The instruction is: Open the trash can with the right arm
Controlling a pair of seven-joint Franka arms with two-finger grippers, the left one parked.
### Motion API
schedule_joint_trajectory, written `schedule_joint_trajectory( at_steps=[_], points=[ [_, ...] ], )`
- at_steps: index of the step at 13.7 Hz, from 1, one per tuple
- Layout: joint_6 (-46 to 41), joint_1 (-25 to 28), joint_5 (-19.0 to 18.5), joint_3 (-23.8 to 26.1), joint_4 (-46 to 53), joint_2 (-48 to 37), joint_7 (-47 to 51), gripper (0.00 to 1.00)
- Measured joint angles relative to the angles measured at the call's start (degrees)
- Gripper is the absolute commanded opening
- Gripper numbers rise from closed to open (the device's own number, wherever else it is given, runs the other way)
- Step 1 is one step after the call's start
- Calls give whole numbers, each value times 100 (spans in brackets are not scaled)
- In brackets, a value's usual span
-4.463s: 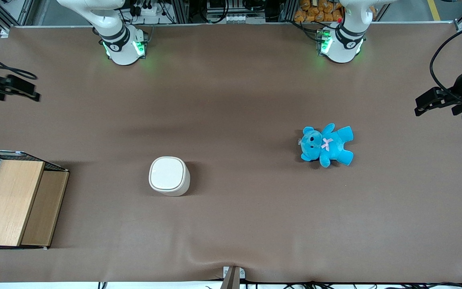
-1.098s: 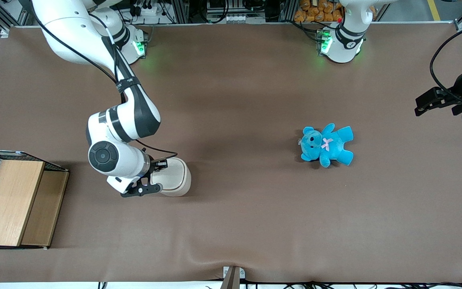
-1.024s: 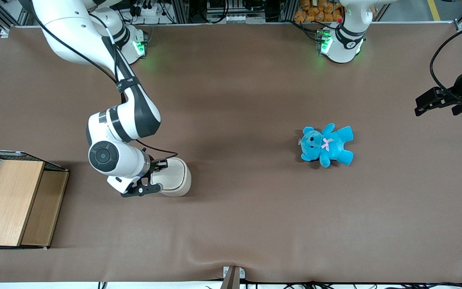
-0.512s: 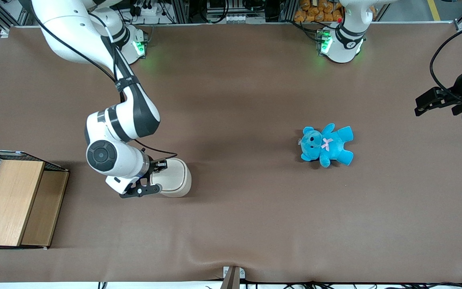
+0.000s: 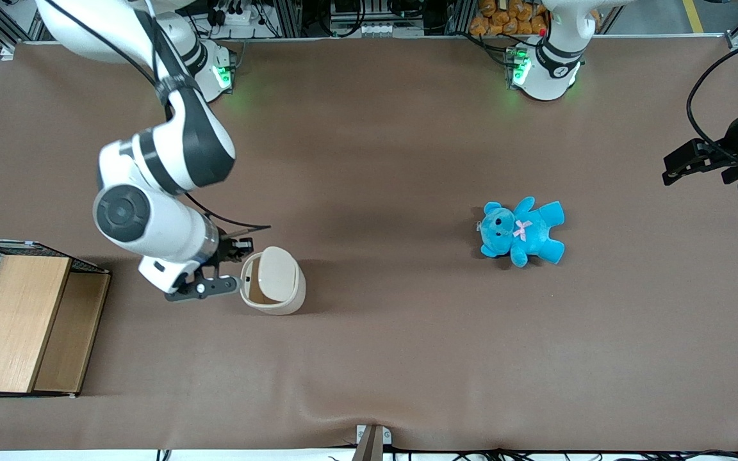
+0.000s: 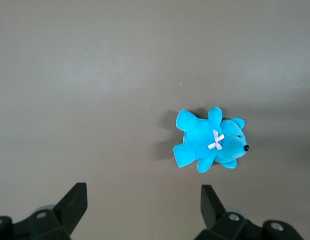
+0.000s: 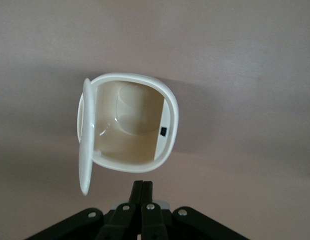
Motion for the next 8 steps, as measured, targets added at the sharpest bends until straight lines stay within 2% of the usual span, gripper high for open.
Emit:
schedule_joint_trajectory(
  at_steps=[2, 3, 4, 5, 8],
  points=[
    [-159, -102, -3, -84, -1, -151, -1, 0],
    [-241, -215, -6, -110, -1, -190, -16, 9],
    [-315, -361, -22, -128, -2, -225, -71, 78],
    [-384, -514, -81, -139, -2, -260, -183, 100],
    [-447, -988, -262, -154, 2, -416, -426, 100]
  ],
)
